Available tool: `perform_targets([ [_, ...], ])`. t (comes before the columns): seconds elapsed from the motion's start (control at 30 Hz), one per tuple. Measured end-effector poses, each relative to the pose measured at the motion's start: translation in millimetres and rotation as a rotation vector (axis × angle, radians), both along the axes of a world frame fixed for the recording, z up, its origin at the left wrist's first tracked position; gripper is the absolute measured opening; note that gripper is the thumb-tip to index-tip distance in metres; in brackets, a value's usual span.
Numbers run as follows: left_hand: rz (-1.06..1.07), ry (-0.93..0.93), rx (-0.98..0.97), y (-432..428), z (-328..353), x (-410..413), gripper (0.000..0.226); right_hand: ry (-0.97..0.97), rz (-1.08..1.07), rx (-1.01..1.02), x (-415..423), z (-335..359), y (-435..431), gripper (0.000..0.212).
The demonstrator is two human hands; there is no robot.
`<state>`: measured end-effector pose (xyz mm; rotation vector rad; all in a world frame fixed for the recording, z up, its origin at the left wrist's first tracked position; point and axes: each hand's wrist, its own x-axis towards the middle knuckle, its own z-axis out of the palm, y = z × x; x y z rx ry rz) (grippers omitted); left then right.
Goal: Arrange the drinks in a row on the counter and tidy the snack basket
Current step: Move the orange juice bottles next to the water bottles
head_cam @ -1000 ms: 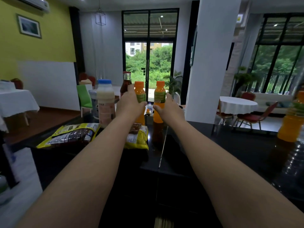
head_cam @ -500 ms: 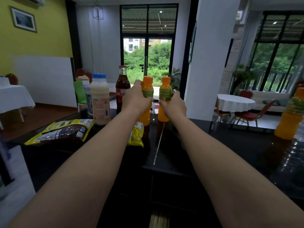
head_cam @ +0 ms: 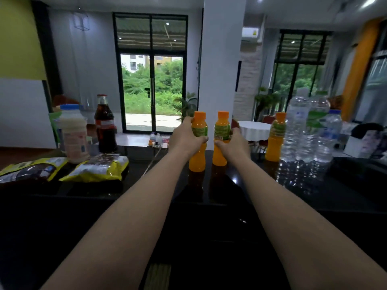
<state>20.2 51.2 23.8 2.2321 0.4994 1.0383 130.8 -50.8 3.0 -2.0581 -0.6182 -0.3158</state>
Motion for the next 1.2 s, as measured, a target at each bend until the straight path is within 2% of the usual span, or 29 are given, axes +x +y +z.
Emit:
perform_targets([
  [0.13,-0.067,-0.010,0.011,-57.3,-0.9,24.2,0.054,0.032,-0.030,0.032,13.1,-1.3,-55.8,0.054],
  [0.47,-0.152,-0.072,-0.023,-146.6,-11.3,71.3,0.055,0.045,-0.107,0.041,55.2,-3.4,-143.6,0.042],
  [1.0,-0.132,-0.050,-0.032,-157.0,-15.2,109.0,0.062,0.043,-0.124,0.086,100.2,-8.0,-149.0,0.048],
  [1.2,-0.138,-0.058,-0.025,-154.3,-16.1,113.4,0.063,0.035,-0.112,0.134,108.2,-11.1,-144.4,0.042],
])
